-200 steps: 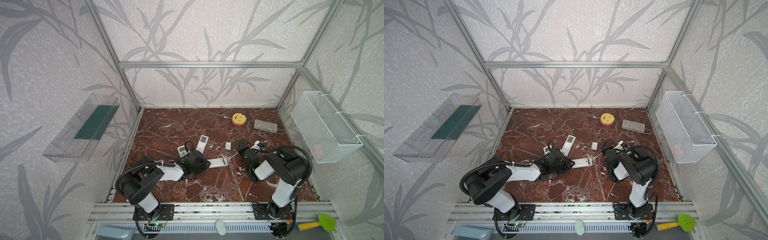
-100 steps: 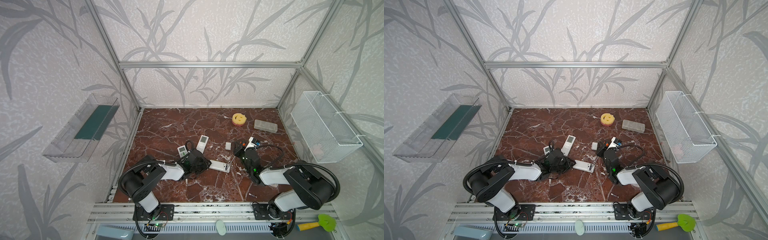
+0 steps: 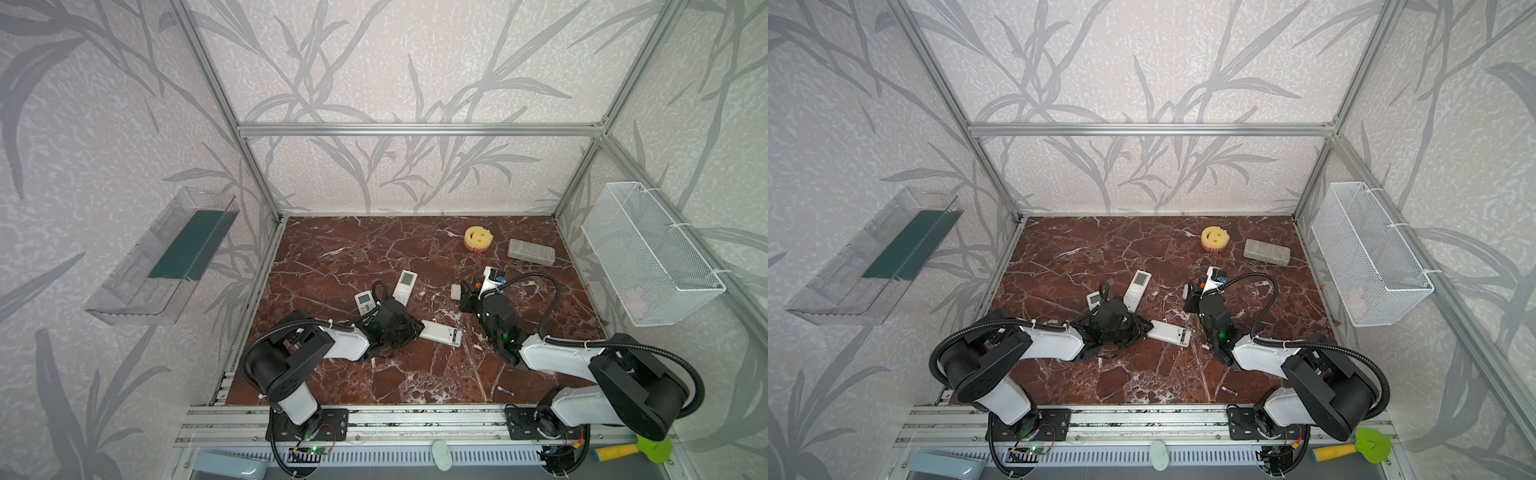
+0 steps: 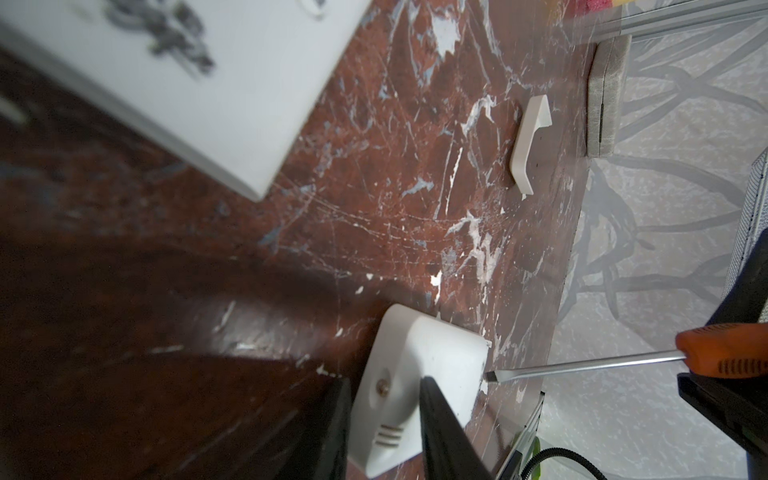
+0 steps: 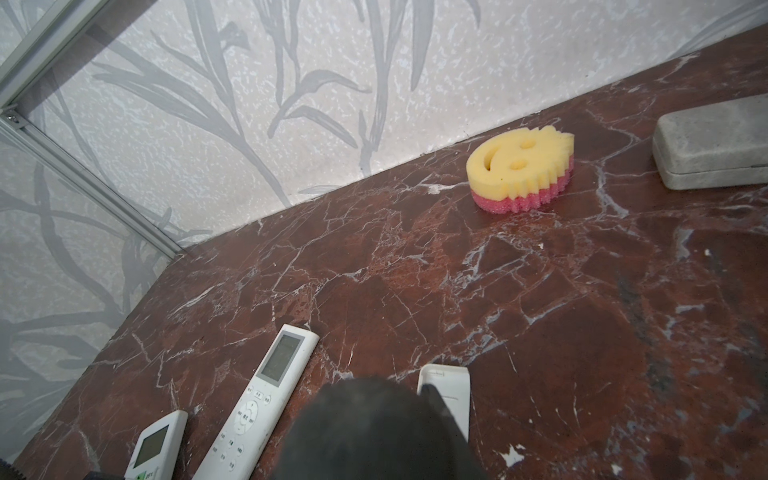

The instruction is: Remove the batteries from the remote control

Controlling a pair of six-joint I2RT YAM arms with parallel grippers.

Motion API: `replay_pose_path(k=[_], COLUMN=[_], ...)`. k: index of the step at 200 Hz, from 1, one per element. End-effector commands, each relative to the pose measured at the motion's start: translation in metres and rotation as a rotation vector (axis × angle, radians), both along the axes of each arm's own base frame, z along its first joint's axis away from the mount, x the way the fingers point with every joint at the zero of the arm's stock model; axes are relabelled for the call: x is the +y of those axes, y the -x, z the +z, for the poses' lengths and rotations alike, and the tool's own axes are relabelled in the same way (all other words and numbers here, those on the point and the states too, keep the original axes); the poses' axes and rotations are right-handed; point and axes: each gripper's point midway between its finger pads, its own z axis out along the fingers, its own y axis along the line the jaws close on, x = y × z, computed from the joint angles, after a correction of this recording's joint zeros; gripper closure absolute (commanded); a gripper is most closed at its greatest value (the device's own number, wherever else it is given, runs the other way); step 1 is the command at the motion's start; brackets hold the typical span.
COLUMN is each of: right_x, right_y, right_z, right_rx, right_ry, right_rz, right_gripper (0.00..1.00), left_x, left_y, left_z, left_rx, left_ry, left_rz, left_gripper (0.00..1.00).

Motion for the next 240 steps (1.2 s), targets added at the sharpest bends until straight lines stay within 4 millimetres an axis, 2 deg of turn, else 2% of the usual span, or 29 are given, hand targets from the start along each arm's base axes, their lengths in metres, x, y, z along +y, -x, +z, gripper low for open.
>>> replay_pose_path(k=[1,69,122,155,240], right_x=[0.004,0.011,0.012,0.013,0.024], right_y=[-0.005,-0.004,0.002,0.002,0.0], right_z=[0.009,0.005,0.039,0.047,0.014], right_rx=[-0.034,-0.049,-0.112,-0.127,-0.069], right_ry=[0.023,0.007,0.028,0.04,0.068], right_rz=[-0.013,-0.017,-0.018,-0.008,0.023], right_gripper=[1.0,1.0,1.0,1.0,1.0], left_x=[0.044,0.045,0.046,0.046,0.048], left_y=[0.049,0.049,0.048,0.047,0.048], left_z=[-0.067,-0.067,-0.065,-0.064,-0.065], left_rx=[0.226,0.227,0.22,0.219,0.22], left_ry=[-0.225,-0.229,-0.238,-0.237,-0.239], left_rz=[-0.012,-0.011,-0.014,-0.014,-0.01], left_gripper=[0.67,0.68,0.68,0.68,0.68])
